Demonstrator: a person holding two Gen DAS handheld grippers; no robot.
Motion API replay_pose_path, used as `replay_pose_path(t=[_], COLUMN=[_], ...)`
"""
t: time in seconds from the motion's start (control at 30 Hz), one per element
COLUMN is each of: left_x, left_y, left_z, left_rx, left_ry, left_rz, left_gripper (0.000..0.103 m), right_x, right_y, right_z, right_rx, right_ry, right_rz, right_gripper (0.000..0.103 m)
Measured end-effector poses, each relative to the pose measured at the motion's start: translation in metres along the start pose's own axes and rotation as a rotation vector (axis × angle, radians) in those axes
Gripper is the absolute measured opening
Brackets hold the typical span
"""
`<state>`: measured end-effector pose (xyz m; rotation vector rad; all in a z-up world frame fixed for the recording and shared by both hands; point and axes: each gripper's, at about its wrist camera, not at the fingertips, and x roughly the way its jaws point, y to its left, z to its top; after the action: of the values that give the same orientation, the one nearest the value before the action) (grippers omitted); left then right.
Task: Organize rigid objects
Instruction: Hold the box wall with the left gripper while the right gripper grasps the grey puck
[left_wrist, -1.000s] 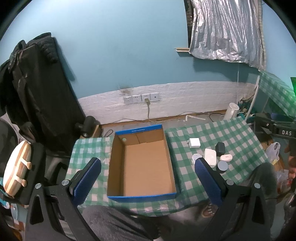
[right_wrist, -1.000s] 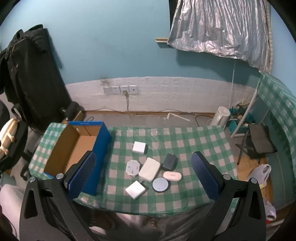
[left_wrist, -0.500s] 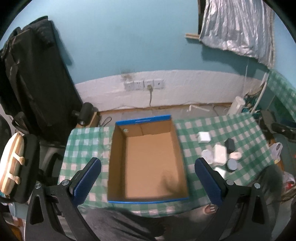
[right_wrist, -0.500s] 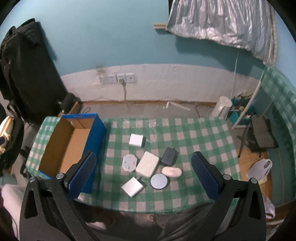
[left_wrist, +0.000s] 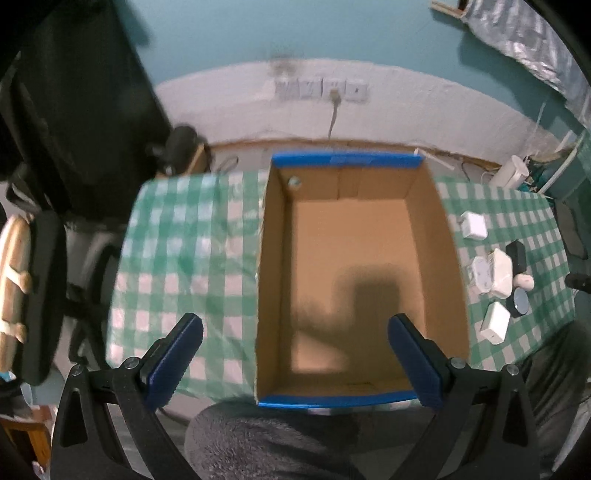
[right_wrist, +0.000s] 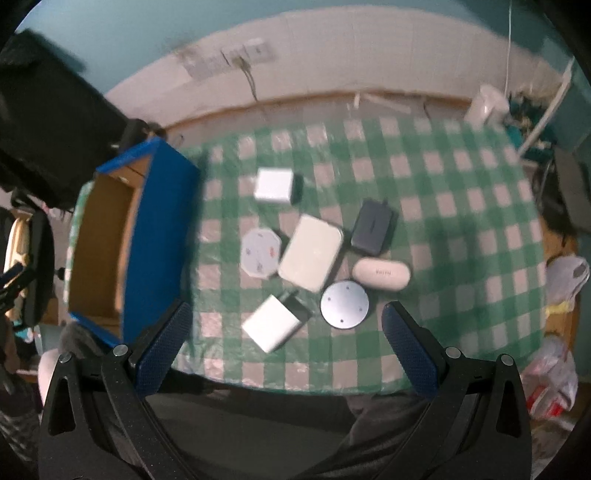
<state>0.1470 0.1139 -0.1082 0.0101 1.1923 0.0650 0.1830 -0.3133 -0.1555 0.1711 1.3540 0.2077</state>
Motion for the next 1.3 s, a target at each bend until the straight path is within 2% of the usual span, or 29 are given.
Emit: replay_pose_path(t=[0.03, 0.13, 0.23, 0.43, 0.5, 0.6, 0.7, 0.83, 0.97, 1.17, 1.23, 1.3], left_x=[0.010, 0.032, 0.051, 0.091, 0.097, 0.101, 0.102, 0.102, 0.100, 0.102, 0.101, 0.100], left_y=[0.005, 0.014, 0.022, 0.035, 0.036, 0.035, 0.034, 0.035, 0.033, 0.029, 0.030, 0.031], left_z=[0.000, 0.000, -0.001, -0.011, -0.014, -0.018, -0.019, -0.020, -0.019, -0.017, -0.018, -0.018], left_rx=[-0.002, -0.012, -0.016, -0.042, -0.046, -0.036, -0.029, -0.035, -0.023, 0.005, 0.004, 0.002], left_ry=[0.027, 0.096, 0.144, 0.269, 0.298, 0.314, 0.327, 0.340, 0.345, 0.355, 0.356, 0.358], left_rz=[-0.017, 0.005, -0.011, -0.035, -0.029, -0.052, -0.056, -0.050, -0.052, -0.029, -0.030, -0.033], left_gripper=[0.101, 0.101, 0.093, 0.049, 0.027, 0.019, 0.013, 0.010, 0.006, 0.005, 0.004, 0.004], right_x=[0.009, 0.034, 0.053, 0.085, 0.092, 0.098, 0.100, 0.103, 0.106, 0.122, 0.128, 0.134], right_y=[-0.004, -0.011, -0.016, -0.028, -0.032, -0.035, -0.036, -0.033, -0.033, -0.041, -0.046, -0.050], right_z=[0.001, 0.002, 0.004, 0.007, 0.007, 0.005, 0.004, 0.004, 0.005, 0.010, 0.017, 0.019], right_rx=[0.006, -0.014, -0.053, -0.080, -0.081, -0.077, -0.088, -0.104, -0.107, -0.075, -0.063, -0.043], right_ry=[0.022, 0.083, 0.110, 0.141, 0.149, 0.167, 0.179, 0.191, 0.206, 0.236, 0.248, 0.266], right_rz=[-0.009, -0.036, -0.083, -0.130, -0.128, -0.134, -0.144, -0.155, -0.164, -0.188, -0.208, -0.185], right_gripper=[0.102, 0.102, 0.102, 0.101, 0.100, 0.099, 0.099, 0.092, 0.092, 0.092, 0.087, 0.084])
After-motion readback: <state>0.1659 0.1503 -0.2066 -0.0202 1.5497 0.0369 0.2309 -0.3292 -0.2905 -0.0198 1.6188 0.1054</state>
